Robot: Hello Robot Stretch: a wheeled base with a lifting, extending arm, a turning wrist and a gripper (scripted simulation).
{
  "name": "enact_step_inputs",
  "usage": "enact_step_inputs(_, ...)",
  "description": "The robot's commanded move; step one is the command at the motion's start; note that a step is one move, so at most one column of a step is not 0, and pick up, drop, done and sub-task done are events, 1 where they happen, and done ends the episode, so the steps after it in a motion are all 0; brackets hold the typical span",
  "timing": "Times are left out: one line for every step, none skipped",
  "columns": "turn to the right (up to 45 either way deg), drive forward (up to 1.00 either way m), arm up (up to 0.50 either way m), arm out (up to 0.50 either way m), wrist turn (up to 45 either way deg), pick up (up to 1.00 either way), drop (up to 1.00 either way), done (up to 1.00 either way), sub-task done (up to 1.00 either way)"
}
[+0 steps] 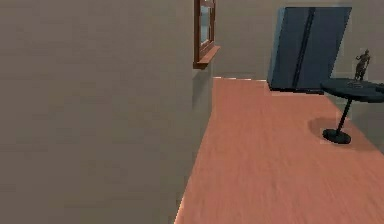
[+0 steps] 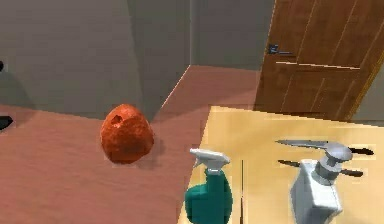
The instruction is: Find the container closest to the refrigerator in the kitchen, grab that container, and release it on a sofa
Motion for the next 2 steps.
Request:
enact_step_inputs(0.0, 0.20, 0.00, 0.00, 0.0, 0.00, 0.00, 0.00, 0.00)
enact_step_inputs(-45.0, 0.00, 0.00, 0.00, 0.0, 0.00, 0.00, 0.00, 0.00)
